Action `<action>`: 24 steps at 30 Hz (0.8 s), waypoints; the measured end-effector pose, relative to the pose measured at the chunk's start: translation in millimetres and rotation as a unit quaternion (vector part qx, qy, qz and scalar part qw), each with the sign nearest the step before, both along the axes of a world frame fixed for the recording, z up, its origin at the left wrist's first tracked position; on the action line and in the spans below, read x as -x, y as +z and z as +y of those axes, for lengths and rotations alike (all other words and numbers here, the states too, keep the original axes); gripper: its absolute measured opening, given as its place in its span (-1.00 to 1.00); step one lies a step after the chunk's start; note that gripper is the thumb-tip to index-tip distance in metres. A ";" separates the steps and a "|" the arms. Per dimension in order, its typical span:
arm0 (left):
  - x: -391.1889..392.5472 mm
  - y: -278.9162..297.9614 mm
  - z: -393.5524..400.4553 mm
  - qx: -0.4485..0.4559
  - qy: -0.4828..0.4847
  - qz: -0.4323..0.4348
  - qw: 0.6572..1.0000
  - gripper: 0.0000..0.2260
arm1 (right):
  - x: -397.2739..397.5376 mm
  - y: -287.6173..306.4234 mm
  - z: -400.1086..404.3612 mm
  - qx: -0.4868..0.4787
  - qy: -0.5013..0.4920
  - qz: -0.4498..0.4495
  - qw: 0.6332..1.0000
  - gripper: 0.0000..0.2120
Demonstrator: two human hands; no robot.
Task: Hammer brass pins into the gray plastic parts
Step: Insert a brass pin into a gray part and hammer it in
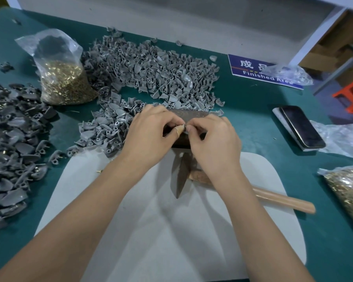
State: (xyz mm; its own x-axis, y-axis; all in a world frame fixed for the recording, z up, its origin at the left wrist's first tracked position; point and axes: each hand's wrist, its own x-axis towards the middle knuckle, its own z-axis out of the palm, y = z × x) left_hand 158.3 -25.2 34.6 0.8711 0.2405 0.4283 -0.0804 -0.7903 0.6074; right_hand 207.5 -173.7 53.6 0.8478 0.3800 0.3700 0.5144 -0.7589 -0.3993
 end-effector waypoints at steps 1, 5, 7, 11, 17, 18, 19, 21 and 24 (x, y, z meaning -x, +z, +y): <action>0.0 -0.3 0.1 0.001 -0.002 -0.001 1.000 -0.93 | -1.3 -0.1 -0.9 0.001 0.004 0.006 1.000 -0.88; 0.1 -1.4 0.5 0.007 -0.004 -0.003 1.000 -0.93 | -3.7 -1.6 -3.4 -0.024 0.005 0.024 0.999 -0.89; -0.4 -1.5 0.5 0.007 -0.005 -0.002 1.000 -0.92 | -3.7 -3.2 -3.6 -0.051 0.005 0.028 0.998 -0.91; -1.4 -1.1 1.2 0.001 -0.008 -0.002 1.000 -0.92 | -4.9 -6.6 -3.9 -0.070 0.033 0.026 0.997 -0.91; -0.1 -0.7 1.6 -0.009 0.011 0.000 1.000 -0.93 | -5.2 -3.9 -42.2 -0.158 0.056 0.033 0.985 -0.88; 0.9 -0.7 0.6 -0.008 0.012 0.001 1.000 -0.93 | 0.8 -5.4 -55.7 -0.142 0.062 0.039 0.987 -0.90; 1.8 -0.5 -0.2 -0.007 0.013 0.001 1.000 -0.93 | 8.6 -8.3 -69.9 -0.115 0.071 0.051 0.990 -0.92; 3.4 0.8 -1.3 -0.009 0.017 0.005 1.000 -0.93 | 26.9 -14.5 -95.8 -0.047 0.094 0.083 0.991 -0.87; 3.7 3.7 -0.6 -0.017 0.033 0.010 0.999 -0.92 | 43.6 -24.9 -117.7 0.059 0.148 0.064 0.985 -0.71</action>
State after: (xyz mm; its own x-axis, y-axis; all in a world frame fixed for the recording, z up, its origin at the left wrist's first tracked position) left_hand 154.7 -25.8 38.3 0.8621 0.2839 0.4198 -0.0152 -0.8134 0.5815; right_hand 163.9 -291.4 28.8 0.7307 0.6511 0.2054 0.6707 -0.6287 -0.3935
